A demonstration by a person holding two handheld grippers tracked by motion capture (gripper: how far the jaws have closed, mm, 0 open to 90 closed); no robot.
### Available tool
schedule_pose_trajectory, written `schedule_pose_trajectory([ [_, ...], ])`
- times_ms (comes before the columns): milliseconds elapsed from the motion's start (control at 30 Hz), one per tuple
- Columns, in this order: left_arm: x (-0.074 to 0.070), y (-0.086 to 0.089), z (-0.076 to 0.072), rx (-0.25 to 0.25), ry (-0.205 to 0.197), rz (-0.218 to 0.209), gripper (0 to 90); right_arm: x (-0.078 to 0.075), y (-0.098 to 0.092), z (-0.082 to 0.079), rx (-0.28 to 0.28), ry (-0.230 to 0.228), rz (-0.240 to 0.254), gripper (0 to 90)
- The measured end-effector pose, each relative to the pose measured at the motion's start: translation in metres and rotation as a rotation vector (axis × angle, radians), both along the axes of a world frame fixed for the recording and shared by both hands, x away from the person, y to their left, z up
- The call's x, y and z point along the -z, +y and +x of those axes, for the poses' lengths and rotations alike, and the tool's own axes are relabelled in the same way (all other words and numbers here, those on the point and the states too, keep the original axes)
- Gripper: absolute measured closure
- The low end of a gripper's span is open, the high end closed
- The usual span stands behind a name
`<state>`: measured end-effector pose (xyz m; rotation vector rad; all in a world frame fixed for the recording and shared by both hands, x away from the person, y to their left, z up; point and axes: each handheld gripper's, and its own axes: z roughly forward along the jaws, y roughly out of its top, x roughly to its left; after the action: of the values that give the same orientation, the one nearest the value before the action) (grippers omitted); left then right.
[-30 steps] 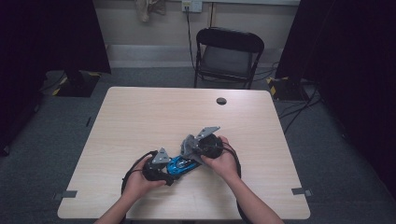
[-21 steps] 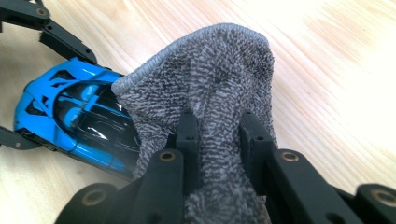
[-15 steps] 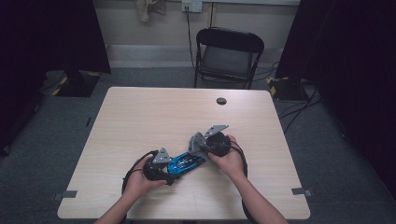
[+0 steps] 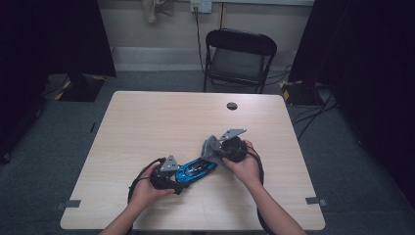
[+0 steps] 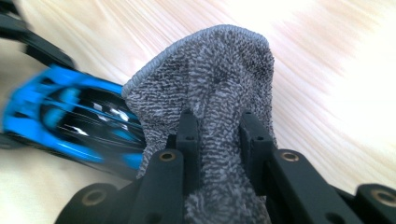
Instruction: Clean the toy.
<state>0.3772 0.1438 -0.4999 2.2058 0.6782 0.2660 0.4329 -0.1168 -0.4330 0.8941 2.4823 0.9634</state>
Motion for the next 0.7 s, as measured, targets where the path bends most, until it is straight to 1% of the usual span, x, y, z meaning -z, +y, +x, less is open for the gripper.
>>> schedule_pose_trajectory([
  [133, 0.0, 0.0, 0.0, 0.0, -0.001, 0.0, 24.4, -0.01, 0.012, -0.01, -0.056, -0.021, 0.022, 74.0],
  [233, 0.0, 0.0, 0.0, 0.0, -0.001, 0.0, 24.4, -0.011, 0.026, -0.017, -0.1, -0.017, 0.029, 74.0],
  [333, 0.0, 0.0, 0.0, 0.0, -0.001, 0.001, 24.4, -0.007, 0.039, -0.024, -0.141, -0.005, 0.031, 74.0],
  [500, 0.0, 0.0, 0.0, 0.0, 0.0, 0.0, 24.4, 0.002, 0.058, -0.034, -0.206, 0.012, 0.01, 73.9],
  [600, 0.0, 0.0, 0.0, 0.0, 0.002, -0.001, 24.4, 0.008, 0.066, -0.038, -0.241, 0.021, 0.001, 73.7],
  [700, 0.0, 0.0, 0.0, 0.0, 0.0, 0.001, 24.3, 0.012, 0.071, -0.041, -0.275, 0.03, 0.011, 73.7],
])
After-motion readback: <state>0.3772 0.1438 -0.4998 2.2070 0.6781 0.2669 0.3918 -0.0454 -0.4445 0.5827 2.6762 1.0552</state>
